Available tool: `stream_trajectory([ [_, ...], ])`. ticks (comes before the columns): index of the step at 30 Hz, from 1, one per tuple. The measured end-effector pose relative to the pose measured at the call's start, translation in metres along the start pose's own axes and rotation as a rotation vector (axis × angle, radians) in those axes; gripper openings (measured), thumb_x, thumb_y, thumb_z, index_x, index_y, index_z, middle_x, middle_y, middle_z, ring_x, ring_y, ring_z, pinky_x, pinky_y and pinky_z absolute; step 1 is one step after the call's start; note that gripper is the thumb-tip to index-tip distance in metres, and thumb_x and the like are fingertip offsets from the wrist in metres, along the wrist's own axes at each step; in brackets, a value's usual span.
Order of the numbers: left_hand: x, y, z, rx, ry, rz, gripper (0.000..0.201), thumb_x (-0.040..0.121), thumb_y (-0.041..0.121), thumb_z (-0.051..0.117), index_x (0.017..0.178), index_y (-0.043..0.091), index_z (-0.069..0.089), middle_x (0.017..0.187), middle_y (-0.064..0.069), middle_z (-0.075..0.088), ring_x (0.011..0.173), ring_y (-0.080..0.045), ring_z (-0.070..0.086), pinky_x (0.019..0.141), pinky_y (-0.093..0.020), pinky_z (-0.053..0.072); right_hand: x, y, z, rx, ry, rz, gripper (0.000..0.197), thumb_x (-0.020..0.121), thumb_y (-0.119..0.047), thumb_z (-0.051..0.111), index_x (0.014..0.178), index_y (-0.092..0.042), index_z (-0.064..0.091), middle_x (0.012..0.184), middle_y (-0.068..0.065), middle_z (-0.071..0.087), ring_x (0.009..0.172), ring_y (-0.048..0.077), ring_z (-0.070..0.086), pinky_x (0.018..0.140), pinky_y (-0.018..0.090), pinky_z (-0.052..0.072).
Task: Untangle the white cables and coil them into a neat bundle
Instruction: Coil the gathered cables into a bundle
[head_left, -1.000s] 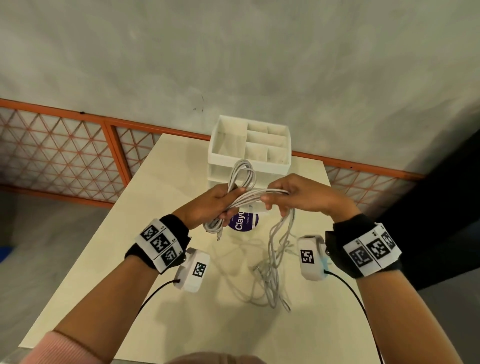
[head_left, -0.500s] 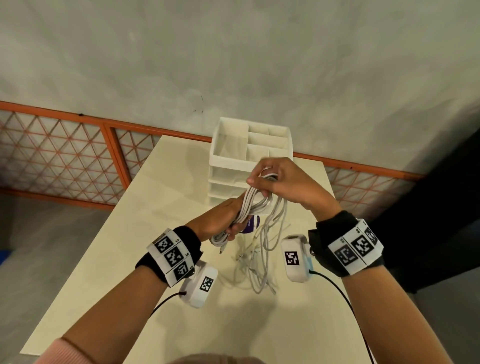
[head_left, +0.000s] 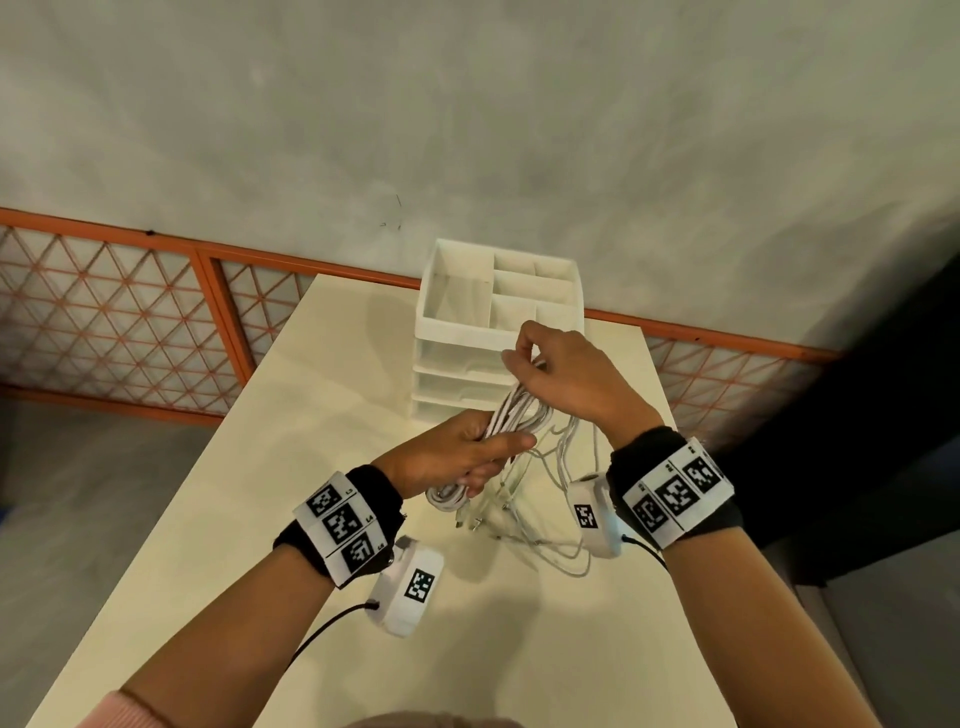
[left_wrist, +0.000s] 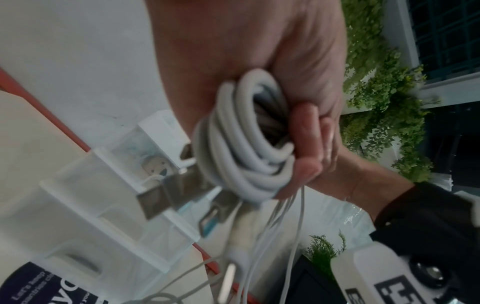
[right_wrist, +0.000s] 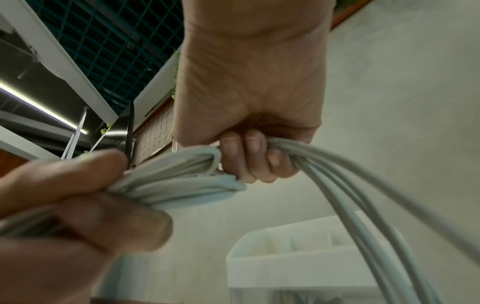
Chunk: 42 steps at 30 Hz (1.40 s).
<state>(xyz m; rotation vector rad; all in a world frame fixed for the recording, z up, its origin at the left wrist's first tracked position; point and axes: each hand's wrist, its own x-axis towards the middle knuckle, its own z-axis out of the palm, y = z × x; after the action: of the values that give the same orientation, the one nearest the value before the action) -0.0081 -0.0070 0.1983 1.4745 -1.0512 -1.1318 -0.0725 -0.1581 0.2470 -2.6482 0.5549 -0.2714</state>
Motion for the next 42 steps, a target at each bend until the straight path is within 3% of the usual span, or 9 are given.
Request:
stream_trajectory([
  [4,0.0,0.005,-0.006,0.025,-0.009,0.058,0.056,0.098,0.029,0.047,0.042,0.025,0.037,0.039,0.01,0.03,0.038,-0.01,0.026,0.054,-0.029,0.037,0.009,0.011,-0.002,0.008,-0.095,0.088,0.036,0.094,-0.041,0.038,0.067,-0.019,0.047,0.066,-0.004,0.054,0.069,0.02,0.053,0.065,0.035,0.036],
  [11,-0.004,0.003,-0.029,-0.146,0.13,0.076,0.036,0.099,0.028,0.038,0.068,0.012,0.045,0.045,0.002,0.028,0.036,-0.012,0.022,0.046,-0.024,0.036,0.001,0.046,0.005,0.603,-0.267,0.158,0.055,0.099,-0.049,0.033,0.065,-0.009,0.05,0.054,0.004,0.033,0.045,0.011,0.03,0.051,0.02,0.035],
  [16,0.0,-0.007,-0.027,-0.166,0.265,0.099,0.039,0.1,0.033,0.036,0.07,0.009,0.044,0.048,0.001,0.033,0.039,-0.013,0.029,0.049,-0.027,0.041,-0.011,0.031,0.027,0.823,-0.053,0.122,0.046,0.102,-0.038,0.029,0.084,-0.013,0.063,0.054,-0.004,0.032,0.048,0.009,0.03,0.05,0.021,0.03],
  [19,0.006,-0.011,-0.021,-0.12,0.245,0.19,0.039,0.097,0.032,0.043,0.064,0.012,0.043,0.051,0.005,0.041,0.047,-0.015,0.041,0.059,-0.031,0.046,-0.015,0.009,0.045,0.801,0.261,0.173,0.045,0.1,-0.035,0.04,0.061,-0.017,0.054,0.047,-0.006,0.038,0.043,0.006,0.034,0.048,0.025,0.029],
  [22,0.013,-0.012,-0.017,-0.11,0.263,0.256,0.03,0.093,0.031,0.048,0.069,0.012,0.048,0.056,0.004,0.048,0.052,-0.015,0.048,0.063,-0.03,0.046,-0.017,-0.005,0.059,0.787,0.343,0.2,0.051,0.099,-0.036,0.042,0.056,-0.01,0.049,0.044,-0.007,0.045,0.042,0.007,0.041,0.05,0.027,0.034],
  [31,0.018,-0.014,-0.009,-0.116,0.286,0.263,0.028,0.097,0.028,0.044,0.092,0.003,0.055,0.063,0.002,0.06,0.06,-0.019,0.054,0.062,-0.025,0.049,-0.017,-0.016,0.052,0.997,0.043,0.307,0.049,0.095,-0.048,0.045,0.091,-0.007,0.07,0.073,0.021,0.065,0.049,0.029,0.053,0.048,0.031,0.046],
  [35,0.015,-0.018,-0.011,-0.094,0.291,0.233,0.04,0.099,0.03,0.044,0.071,0.007,0.063,0.064,-0.03,0.057,0.063,-0.033,0.057,0.066,-0.035,0.048,-0.017,-0.01,0.049,1.164,-0.168,0.357,0.046,0.095,-0.041,0.051,0.135,-0.02,0.045,0.088,0.016,0.068,0.058,0.031,0.056,0.051,0.032,0.051],
  [39,0.015,-0.011,-0.014,-0.071,0.315,0.25,0.043,0.098,0.024,0.046,0.063,0.006,0.062,0.051,-0.004,0.06,0.049,-0.02,0.053,0.054,-0.023,0.046,-0.014,-0.011,0.056,1.101,-0.211,0.351,0.067,0.096,-0.057,0.024,0.127,-0.001,0.045,0.091,0.024,0.061,0.05,0.019,0.058,0.046,0.025,0.051],
  [42,0.016,-0.008,-0.013,-0.034,0.351,0.285,0.044,0.099,0.023,0.044,0.067,-0.001,0.061,0.051,-0.002,0.061,0.044,-0.014,0.054,0.05,-0.019,0.044,-0.014,-0.013,0.051,0.879,-0.224,0.31,0.08,0.091,-0.065,0.008,0.112,-0.002,0.053,0.068,0.013,0.065,0.046,0.017,0.057,0.044,0.022,0.049],
])
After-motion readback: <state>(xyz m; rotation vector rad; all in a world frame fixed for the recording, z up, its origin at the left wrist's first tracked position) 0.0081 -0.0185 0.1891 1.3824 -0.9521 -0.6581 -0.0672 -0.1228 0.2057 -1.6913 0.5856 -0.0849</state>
